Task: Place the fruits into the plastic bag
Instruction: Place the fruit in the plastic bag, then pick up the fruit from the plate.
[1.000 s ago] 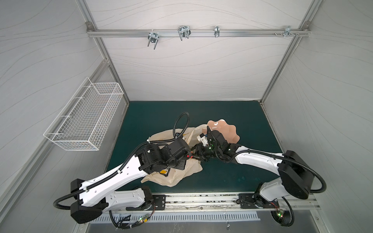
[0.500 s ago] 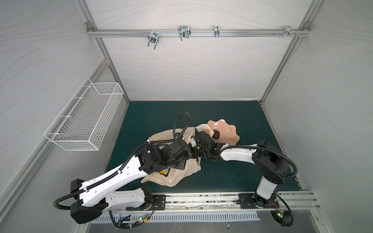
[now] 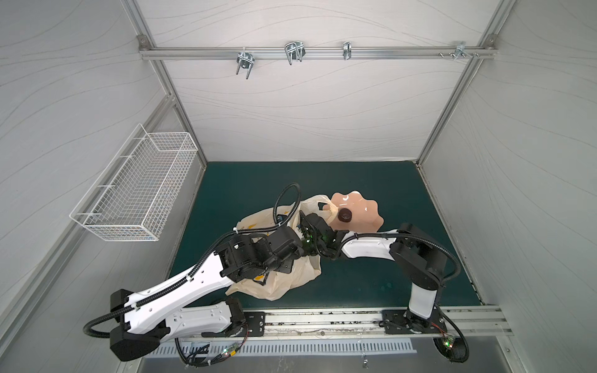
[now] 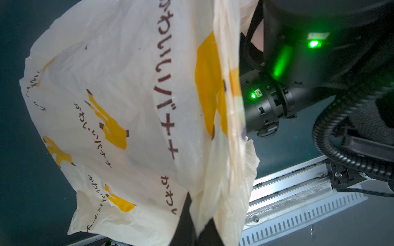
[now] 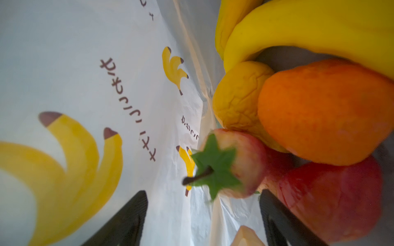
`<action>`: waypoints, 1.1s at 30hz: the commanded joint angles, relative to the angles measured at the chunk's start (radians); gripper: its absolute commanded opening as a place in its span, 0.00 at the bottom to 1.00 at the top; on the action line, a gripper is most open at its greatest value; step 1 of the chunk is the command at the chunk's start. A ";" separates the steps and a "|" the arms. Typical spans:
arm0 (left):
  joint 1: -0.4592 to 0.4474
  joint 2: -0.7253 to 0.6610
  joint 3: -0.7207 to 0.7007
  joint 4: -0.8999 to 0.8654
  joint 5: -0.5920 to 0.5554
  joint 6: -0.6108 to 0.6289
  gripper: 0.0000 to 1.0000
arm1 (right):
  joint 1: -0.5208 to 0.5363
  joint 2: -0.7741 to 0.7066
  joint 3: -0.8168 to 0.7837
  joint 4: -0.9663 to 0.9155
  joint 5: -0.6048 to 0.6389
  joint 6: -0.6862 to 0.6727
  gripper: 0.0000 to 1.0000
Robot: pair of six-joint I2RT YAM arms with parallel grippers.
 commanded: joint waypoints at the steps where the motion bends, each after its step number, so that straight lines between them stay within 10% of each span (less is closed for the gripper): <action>1: 0.008 -0.015 0.006 0.015 -0.034 -0.017 0.00 | -0.015 -0.019 0.018 -0.056 -0.024 -0.029 0.94; 33: 0.048 -0.018 -0.005 0.008 -0.036 -0.030 0.00 | -0.305 -0.549 -0.033 -0.708 0.212 -0.430 0.99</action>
